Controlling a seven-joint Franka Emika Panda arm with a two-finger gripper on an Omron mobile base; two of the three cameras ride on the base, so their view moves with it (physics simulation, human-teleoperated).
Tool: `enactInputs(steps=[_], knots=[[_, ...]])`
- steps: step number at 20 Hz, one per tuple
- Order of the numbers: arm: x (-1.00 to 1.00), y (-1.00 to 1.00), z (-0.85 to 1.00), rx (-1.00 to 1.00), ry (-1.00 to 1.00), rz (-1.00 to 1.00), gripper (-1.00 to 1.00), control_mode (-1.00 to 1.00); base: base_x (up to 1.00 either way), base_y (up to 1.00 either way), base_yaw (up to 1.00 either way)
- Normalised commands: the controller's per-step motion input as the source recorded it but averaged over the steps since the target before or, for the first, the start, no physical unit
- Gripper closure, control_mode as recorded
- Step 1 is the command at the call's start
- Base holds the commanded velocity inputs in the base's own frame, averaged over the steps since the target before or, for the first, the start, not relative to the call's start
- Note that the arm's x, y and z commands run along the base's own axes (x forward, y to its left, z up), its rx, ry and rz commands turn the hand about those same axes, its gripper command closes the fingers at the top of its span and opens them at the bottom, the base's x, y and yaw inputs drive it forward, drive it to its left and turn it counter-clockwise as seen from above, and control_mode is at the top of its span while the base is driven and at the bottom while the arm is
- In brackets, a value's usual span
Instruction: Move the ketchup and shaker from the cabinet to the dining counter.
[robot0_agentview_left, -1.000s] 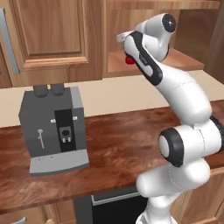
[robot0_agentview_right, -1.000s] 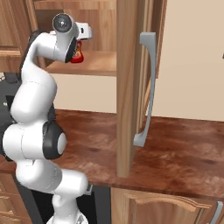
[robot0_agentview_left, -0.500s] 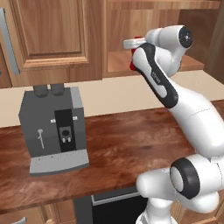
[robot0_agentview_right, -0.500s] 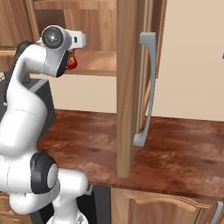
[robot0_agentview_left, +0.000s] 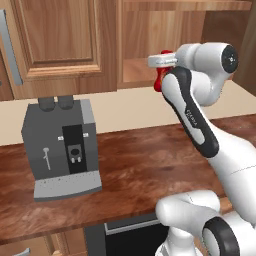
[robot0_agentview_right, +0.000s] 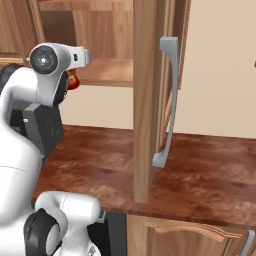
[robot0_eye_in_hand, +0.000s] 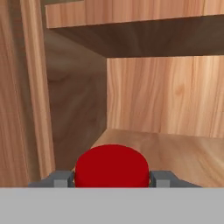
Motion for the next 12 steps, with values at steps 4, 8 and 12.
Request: enactInputs(steps=[4,8,12], knots=[[-0.73,0.08,0.00,0.00,0.00,0.00,1.00,-1.00,0.00,0.00,0.00],[-0.74,0.02,-0.08,0.00,0.00,0.00,1.00,-1.00,0.00,0.00,0.00],[-0.72,0.07,-0.10,-0.01,0.00,0.00,1.00,-1.00,0.00,0.00,0.00]])
